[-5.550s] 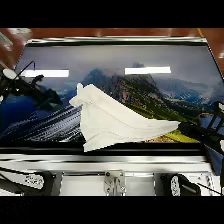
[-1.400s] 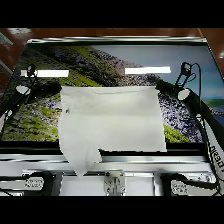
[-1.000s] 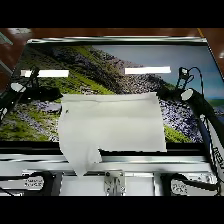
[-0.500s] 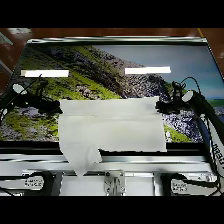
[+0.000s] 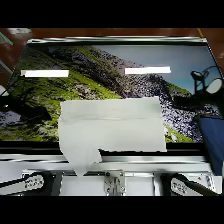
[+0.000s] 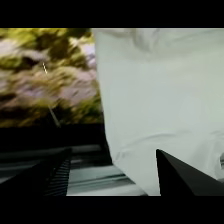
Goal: Fold the shirts.
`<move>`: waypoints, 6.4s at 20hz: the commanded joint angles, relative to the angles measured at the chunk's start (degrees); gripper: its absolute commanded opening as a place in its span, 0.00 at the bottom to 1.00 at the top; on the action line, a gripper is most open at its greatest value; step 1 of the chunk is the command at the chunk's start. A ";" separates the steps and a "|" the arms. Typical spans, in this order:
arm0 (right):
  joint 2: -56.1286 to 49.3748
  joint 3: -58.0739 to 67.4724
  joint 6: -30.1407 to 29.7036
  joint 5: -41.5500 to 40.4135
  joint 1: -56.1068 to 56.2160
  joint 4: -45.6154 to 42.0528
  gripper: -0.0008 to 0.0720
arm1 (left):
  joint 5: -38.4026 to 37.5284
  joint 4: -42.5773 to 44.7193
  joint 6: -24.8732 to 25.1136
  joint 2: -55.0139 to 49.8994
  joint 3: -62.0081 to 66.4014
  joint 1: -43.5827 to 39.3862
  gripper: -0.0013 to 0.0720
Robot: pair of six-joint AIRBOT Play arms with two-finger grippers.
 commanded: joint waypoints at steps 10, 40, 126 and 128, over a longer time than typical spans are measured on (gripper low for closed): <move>3.34 -17.49 -7.74 10.27 -17.81 16.00 0.87 | 6.25 -9.18 7.91 14.75 -38.03 12.39 0.82; 3.28 -31.19 -8.20 6.78 -21.51 8.90 0.87 | 8.31 -19.02 15.63 3.69 -36.96 -4.52 0.07; -19.43 -9.92 -3.69 -26.21 3.48 41.35 0.20 | 11.41 -40.68 11.54 -17.66 21.22 -6.27 0.64; -18.73 -9.51 -8.39 -23.93 3.28 43.78 0.10 | 11.47 -40.68 11.58 -17.66 21.22 -7.72 0.29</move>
